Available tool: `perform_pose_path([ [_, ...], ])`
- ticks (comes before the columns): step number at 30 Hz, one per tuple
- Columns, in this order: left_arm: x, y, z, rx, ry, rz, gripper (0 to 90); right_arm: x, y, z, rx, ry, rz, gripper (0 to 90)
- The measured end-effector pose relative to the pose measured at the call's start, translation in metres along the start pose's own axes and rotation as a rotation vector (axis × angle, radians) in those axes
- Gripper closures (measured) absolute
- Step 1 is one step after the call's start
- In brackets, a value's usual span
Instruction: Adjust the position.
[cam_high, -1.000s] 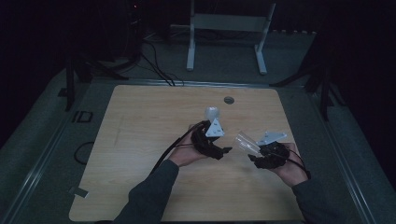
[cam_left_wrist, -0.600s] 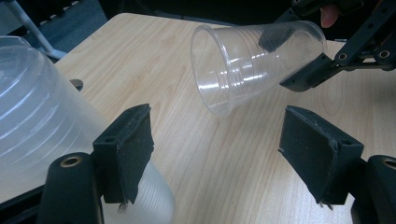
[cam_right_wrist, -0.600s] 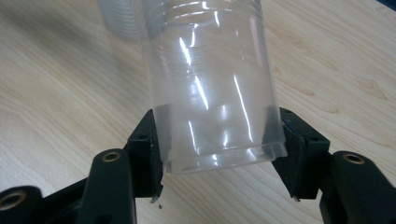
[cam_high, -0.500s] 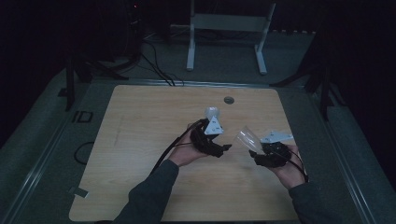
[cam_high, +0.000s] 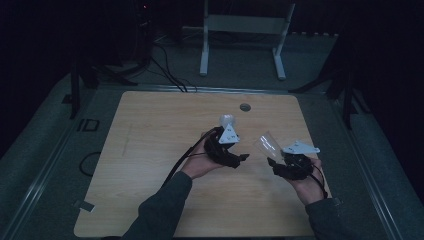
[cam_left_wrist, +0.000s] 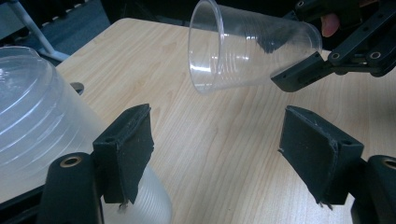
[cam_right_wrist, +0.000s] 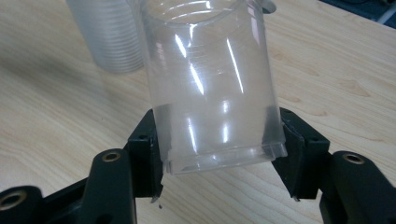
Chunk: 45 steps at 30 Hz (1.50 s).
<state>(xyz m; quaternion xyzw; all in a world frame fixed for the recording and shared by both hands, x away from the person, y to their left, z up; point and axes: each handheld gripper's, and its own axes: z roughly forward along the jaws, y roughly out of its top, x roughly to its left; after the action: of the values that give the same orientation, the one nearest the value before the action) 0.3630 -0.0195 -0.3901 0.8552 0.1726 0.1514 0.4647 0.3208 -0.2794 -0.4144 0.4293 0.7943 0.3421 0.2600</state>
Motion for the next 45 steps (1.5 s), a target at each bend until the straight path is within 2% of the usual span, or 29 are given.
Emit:
perform_pose_path([
  [2, 0.000, 0.000, -0.001, -0.004, -0.001, -0.007, 25.1, 0.000, -0.002, -0.001, -0.018, -0.007, 0.029, 41.7],
  [7, -0.001, 0.002, -0.002, -0.011, 0.005, -0.011, 25.1, 0.001, -0.005, -0.001, -0.051, -0.022, 0.062, 41.8],
  [10, -0.001, 0.002, -0.002, -0.012, 0.007, -0.015, 25.1, 0.001, -0.006, -0.002, -0.071, -0.033, 0.072, 41.8],
  [18, -0.002, 0.004, -0.001, -0.025, 0.013, -0.034, 25.1, 0.008, -0.008, -0.002, -0.106, -0.099, 0.067, 41.8],
  [23, -0.001, 0.005, -0.002, -0.033, 0.012, -0.049, 25.2, 0.009, -0.008, -0.002, -0.134, -0.113, 0.087, 41.7],
  [28, -0.001, 0.005, -0.001, -0.030, 0.020, -0.056, 25.1, 0.016, -0.012, 0.001, -0.167, -0.153, 0.114, 41.7],
  [40, -0.003, 0.007, -0.001, -0.037, 0.028, -0.065, 25.1, 0.032, -0.011, 0.004, -0.231, -0.244, 0.098, 41.8],
  [45, -0.002, 0.007, -0.001, -0.043, 0.032, -0.072, 25.1, 0.038, -0.011, 0.005, -0.253, -0.265, 0.096, 41.8],
])
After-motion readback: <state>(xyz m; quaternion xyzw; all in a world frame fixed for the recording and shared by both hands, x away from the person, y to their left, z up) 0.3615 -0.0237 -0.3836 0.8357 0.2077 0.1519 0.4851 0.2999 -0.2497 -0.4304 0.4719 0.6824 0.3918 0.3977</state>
